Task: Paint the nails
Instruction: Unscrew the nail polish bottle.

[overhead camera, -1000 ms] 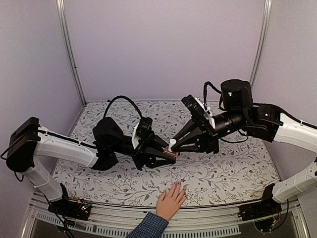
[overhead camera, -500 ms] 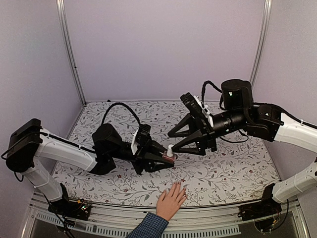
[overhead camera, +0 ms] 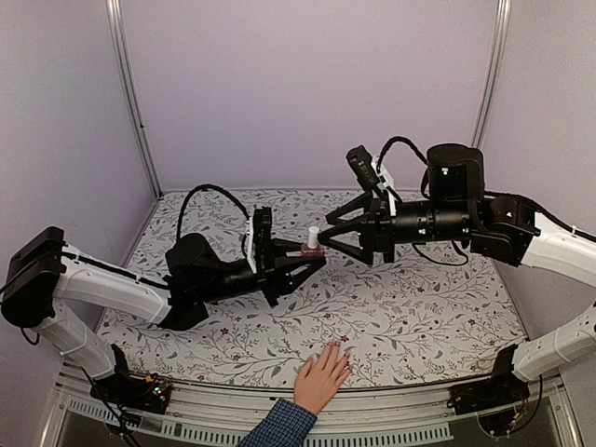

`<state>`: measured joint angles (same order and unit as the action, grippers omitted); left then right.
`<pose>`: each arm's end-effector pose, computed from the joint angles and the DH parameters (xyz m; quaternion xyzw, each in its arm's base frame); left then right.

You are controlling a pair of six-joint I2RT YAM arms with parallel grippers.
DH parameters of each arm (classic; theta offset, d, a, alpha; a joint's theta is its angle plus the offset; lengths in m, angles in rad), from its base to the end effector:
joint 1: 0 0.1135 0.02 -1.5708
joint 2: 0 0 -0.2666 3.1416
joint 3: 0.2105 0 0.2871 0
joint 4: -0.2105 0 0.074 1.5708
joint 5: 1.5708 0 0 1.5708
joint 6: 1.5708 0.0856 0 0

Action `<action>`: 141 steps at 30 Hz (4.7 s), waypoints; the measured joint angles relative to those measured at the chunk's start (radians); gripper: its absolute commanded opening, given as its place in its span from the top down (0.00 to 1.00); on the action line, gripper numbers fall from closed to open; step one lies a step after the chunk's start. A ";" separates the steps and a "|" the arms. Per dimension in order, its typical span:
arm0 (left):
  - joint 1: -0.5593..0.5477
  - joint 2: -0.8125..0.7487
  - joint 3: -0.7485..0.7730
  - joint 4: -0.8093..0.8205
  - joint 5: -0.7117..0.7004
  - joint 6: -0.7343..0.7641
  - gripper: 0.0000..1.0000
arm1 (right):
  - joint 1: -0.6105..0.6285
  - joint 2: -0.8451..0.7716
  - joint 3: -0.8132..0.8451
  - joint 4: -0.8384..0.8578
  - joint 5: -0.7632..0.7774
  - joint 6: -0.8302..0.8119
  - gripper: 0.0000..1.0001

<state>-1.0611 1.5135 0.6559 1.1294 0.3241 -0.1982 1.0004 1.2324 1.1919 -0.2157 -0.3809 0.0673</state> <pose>0.1632 -0.3478 0.2482 0.3663 0.4884 -0.5417 0.5778 0.1692 0.3226 0.3747 -0.4529 0.6422 0.4343 0.4402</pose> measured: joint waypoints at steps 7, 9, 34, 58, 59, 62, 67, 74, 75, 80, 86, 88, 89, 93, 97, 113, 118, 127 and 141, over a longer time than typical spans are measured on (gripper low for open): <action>-0.012 0.029 0.032 -0.071 -0.184 0.016 1.00 | 0.000 0.013 0.003 -0.001 0.134 0.100 0.48; -0.018 0.037 0.043 -0.089 -0.221 0.024 1.00 | 0.000 0.033 0.013 -0.003 0.154 0.122 0.50; -0.055 0.071 0.097 -0.178 -0.317 0.089 1.00 | -0.007 0.119 0.045 -0.056 0.203 0.149 1.00; -0.024 0.041 0.095 -0.050 0.340 -0.032 1.00 | 0.009 0.018 0.010 -0.056 -0.249 -0.134 1.00; -0.024 0.044 0.101 -0.048 0.360 -0.039 1.00 | 0.009 0.017 0.010 -0.053 -0.271 -0.145 1.00; -0.024 0.059 0.119 -0.028 0.430 -0.066 1.00 | 0.010 0.017 0.010 -0.048 -0.333 -0.183 1.00; -0.028 0.098 0.148 0.018 0.534 -0.118 1.00 | 0.014 0.022 0.013 -0.060 -0.417 -0.247 1.00; -0.032 0.119 0.170 0.039 0.599 -0.154 1.00 | 0.016 0.033 0.024 -0.075 -0.479 -0.300 0.98; -0.033 0.119 0.172 0.038 0.600 -0.154 1.00 | 0.016 0.033 0.024 -0.075 -0.481 -0.303 0.97; -0.034 0.118 0.172 0.034 0.599 -0.144 1.00 | 0.019 0.033 0.024 -0.076 -0.475 -0.307 0.80; -0.033 0.111 0.145 0.041 0.590 -0.097 1.00 | 0.018 0.019 0.024 -0.077 -0.428 -0.266 0.48; -0.033 0.103 0.129 0.039 0.589 -0.079 1.00 | 0.017 0.008 0.024 -0.075 -0.403 -0.253 0.41; -0.032 0.098 0.119 0.037 0.594 -0.067 1.00 | 0.015 0.000 0.024 -0.072 -0.380 -0.251 0.38; -0.025 0.066 0.079 0.031 0.576 -0.030 1.00 | 0.005 -0.022 0.024 -0.059 -0.320 -0.229 0.30; -0.019 0.018 0.044 0.008 0.473 0.010 1.00 | 0.005 -0.033 0.025 -0.047 -0.221 -0.192 0.27; -0.039 0.021 0.082 -0.182 -0.298 0.083 1.00 | 0.005 0.002 0.060 -0.064 0.250 0.018 0.16; -0.061 0.054 0.113 -0.203 -0.424 0.101 1.00 | 0.005 0.053 0.064 -0.077 0.319 0.064 0.22; -0.097 0.109 0.160 -0.233 -0.555 0.144 1.00 | 0.005 0.102 0.066 -0.090 0.398 0.121 0.45; -0.115 0.115 0.179 -0.237 -0.652 0.191 1.00 | 0.005 0.119 0.066 -0.077 0.372 0.162 0.77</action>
<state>-1.1759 1.6283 0.8352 0.8925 -0.3279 -0.0074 1.0050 1.3514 1.2575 -0.2924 -0.0086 0.2291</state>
